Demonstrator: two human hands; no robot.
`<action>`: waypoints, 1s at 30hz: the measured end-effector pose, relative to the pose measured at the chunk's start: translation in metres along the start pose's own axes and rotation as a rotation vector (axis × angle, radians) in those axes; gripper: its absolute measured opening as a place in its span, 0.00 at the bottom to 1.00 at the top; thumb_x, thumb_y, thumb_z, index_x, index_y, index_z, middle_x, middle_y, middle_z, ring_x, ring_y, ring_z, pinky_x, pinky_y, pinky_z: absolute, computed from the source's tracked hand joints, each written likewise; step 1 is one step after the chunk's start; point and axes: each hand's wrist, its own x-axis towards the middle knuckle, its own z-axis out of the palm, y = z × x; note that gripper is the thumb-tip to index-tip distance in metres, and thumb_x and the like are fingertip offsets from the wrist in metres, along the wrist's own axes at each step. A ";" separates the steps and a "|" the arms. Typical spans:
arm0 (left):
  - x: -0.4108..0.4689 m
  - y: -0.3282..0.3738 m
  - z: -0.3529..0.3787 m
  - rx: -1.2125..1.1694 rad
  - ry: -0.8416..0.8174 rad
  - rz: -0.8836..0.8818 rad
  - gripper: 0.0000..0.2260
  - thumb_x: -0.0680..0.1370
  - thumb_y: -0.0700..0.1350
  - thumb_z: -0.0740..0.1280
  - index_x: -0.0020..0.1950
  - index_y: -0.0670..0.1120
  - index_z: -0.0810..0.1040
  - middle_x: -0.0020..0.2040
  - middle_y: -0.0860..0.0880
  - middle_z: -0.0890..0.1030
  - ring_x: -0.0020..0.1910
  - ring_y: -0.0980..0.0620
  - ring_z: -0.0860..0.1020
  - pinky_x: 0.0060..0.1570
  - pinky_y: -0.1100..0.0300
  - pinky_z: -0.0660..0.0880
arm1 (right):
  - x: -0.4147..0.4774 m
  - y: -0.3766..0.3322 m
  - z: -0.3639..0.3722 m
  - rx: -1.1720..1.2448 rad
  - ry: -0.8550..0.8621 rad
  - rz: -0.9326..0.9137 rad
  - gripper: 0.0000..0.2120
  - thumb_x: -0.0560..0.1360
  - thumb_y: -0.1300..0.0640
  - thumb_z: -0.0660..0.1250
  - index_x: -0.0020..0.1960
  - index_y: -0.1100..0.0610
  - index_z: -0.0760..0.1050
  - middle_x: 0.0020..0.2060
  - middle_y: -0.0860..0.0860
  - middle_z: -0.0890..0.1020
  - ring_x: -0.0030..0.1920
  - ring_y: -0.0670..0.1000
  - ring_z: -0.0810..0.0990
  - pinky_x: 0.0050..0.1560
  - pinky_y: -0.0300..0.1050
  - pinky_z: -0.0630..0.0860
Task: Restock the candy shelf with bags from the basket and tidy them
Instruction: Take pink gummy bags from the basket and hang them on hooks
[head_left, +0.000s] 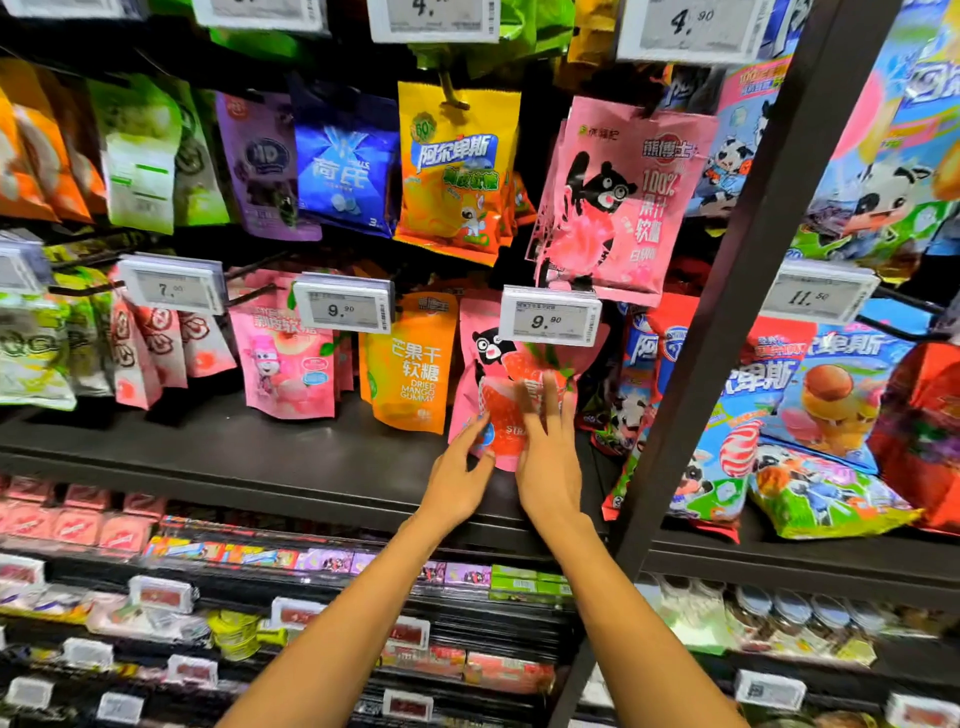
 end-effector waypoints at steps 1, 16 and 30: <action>-0.001 -0.002 0.000 -0.003 0.002 0.005 0.24 0.80 0.38 0.63 0.76 0.51 0.66 0.75 0.51 0.67 0.74 0.54 0.65 0.74 0.54 0.63 | -0.003 0.002 0.001 0.045 0.014 -0.009 0.43 0.73 0.75 0.58 0.79 0.44 0.51 0.78 0.42 0.39 0.77 0.49 0.35 0.44 0.48 0.80; -0.096 -0.027 -0.060 -0.228 0.309 -0.132 0.11 0.77 0.29 0.61 0.49 0.42 0.80 0.44 0.46 0.83 0.44 0.53 0.81 0.48 0.59 0.78 | -0.112 -0.051 0.056 0.413 0.154 -0.068 0.14 0.71 0.73 0.64 0.51 0.60 0.81 0.50 0.54 0.82 0.53 0.58 0.76 0.56 0.54 0.73; -0.296 -0.245 -0.269 -0.149 0.433 -0.647 0.09 0.78 0.27 0.59 0.49 0.30 0.79 0.41 0.42 0.80 0.35 0.60 0.76 0.40 0.63 0.72 | -0.282 -0.239 0.267 0.433 -0.721 0.167 0.10 0.76 0.69 0.63 0.48 0.63 0.83 0.48 0.61 0.84 0.53 0.62 0.80 0.58 0.50 0.74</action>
